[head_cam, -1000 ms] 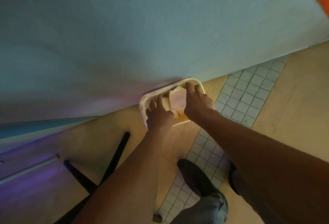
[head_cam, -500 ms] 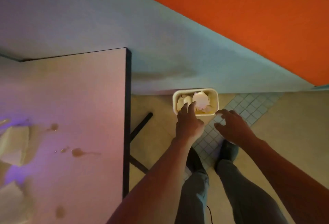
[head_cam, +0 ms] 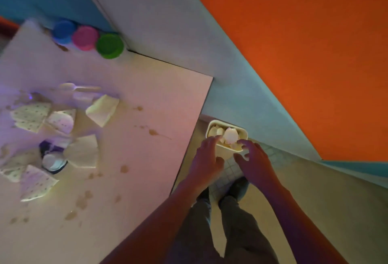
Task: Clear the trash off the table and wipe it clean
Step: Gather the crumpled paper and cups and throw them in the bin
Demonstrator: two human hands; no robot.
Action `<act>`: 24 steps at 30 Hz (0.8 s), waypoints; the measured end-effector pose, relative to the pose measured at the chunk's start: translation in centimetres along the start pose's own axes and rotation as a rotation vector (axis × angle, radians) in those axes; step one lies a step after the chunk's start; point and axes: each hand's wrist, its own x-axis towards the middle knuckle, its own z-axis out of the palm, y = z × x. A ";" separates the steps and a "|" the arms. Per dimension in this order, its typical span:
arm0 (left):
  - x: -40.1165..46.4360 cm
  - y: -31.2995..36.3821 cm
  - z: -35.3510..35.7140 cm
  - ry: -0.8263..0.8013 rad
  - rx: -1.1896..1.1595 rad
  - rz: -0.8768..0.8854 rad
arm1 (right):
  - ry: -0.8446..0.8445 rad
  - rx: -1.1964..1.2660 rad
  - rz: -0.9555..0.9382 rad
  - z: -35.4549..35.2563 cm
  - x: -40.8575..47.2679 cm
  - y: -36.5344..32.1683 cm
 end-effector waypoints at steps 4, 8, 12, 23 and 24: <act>-3.5 -0.3 -4.2 0.095 -0.070 -0.003 | -0.027 -0.049 -0.111 -0.2 -1.3 -4.0; -6.1 -1.7 -7.0 0.204 -0.129 -0.039 | -0.062 -0.077 -0.199 0.2 -1.8 -7.1; -8.6 -4.0 -9.7 0.319 -0.179 -0.114 | -0.122 -0.118 -0.270 1.6 -1.6 -10.2; -12.5 -8.9 -12.9 0.558 -0.248 -0.444 | -0.397 -0.167 -0.448 5.8 1.7 -17.2; -12.7 -9.2 -13.2 0.582 -0.257 -0.477 | -0.428 -0.188 -0.474 6.4 2.4 -18.1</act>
